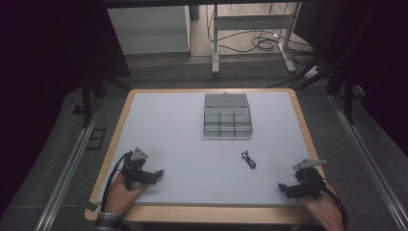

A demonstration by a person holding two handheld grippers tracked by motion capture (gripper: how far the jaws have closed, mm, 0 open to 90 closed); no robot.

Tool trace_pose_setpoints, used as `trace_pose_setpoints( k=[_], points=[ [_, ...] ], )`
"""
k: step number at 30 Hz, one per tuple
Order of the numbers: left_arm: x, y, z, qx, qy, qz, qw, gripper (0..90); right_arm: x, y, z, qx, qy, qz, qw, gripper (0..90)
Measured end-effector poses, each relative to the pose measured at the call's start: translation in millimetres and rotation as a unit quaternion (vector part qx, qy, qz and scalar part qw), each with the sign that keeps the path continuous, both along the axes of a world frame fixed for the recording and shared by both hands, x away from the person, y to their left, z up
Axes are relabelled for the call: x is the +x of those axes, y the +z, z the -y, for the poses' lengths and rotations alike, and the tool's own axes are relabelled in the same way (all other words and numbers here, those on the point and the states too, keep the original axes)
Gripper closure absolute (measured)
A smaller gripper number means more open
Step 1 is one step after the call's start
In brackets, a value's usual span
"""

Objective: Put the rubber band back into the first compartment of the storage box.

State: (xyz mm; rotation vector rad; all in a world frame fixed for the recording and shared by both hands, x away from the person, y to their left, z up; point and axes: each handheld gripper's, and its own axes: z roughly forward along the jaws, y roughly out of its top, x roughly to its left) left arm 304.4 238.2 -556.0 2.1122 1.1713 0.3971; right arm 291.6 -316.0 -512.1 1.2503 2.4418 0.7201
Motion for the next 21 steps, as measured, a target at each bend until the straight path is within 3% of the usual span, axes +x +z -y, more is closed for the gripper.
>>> trace_pose_setpoints(
  k=[6, 14, 21],
  points=[
    [0.0, 0.0, 0.0, 0.000, 0.000, 0.000, 1.0000, 0.0, 1.7, 4.1, -3.4, 0.019, 0.001, -0.021, 0.9996, 18.0],
    [-0.1, 0.0, 0.0, 0.000, 0.000, 0.000, 1.0000, 0.0, 6.4, 11.3, -10.3, 0.016, 0.005, -0.043, 0.9989, 24.2],
    [-0.1, 0.0, 0.0, 0.000, 0.000, 0.000, 1.0000, 0.0, 12.9, 18.5, -17.4, 0.011, 0.013, -0.049, 0.9986, 29.3]
  ],
)
